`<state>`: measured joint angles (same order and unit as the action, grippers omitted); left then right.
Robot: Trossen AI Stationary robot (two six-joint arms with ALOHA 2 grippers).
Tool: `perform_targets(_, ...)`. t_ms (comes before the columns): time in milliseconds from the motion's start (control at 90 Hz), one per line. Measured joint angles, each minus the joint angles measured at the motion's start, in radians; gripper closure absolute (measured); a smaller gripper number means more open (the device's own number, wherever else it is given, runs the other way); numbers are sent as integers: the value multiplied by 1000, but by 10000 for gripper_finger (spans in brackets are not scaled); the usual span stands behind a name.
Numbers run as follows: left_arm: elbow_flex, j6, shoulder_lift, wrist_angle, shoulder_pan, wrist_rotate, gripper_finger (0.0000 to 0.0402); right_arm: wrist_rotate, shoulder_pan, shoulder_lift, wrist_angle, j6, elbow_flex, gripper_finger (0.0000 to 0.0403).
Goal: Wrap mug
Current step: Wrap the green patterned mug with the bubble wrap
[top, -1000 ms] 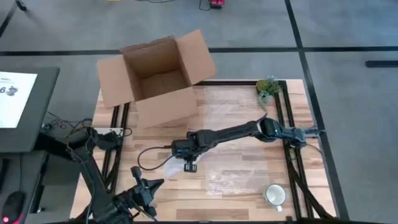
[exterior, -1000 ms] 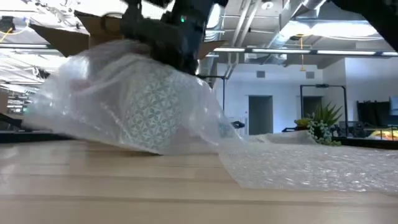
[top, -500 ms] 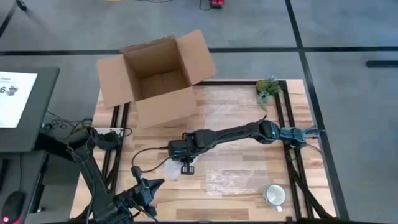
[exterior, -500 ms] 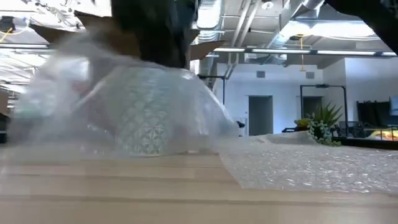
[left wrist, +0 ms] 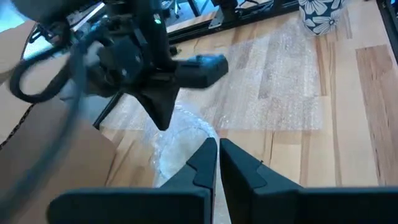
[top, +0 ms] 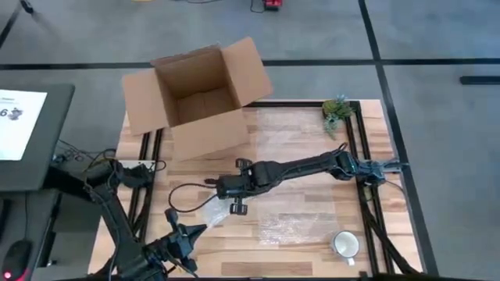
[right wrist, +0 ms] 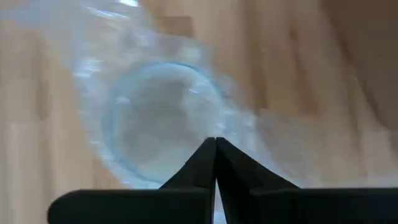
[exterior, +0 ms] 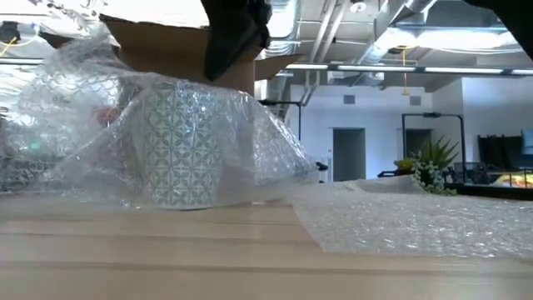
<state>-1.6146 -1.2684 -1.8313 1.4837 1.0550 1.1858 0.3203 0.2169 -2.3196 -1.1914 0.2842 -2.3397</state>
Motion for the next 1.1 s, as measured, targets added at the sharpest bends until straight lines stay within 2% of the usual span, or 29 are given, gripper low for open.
perform_targets(89,0,0,0,0,0,0,402,25,-2,2,-27,53,13,403)
perform_targets(344,0,-2,0,-1,0,0,402,23,-9,0,-8,56,79,403)
perform_targets(722,0,-1,0,0,0,-1,402,-10,13,0,108,-4,87,403)
perform_targets(1100,0,-1,0,-3,0,-1,402,-151,-15,-109,200,-47,81,403)
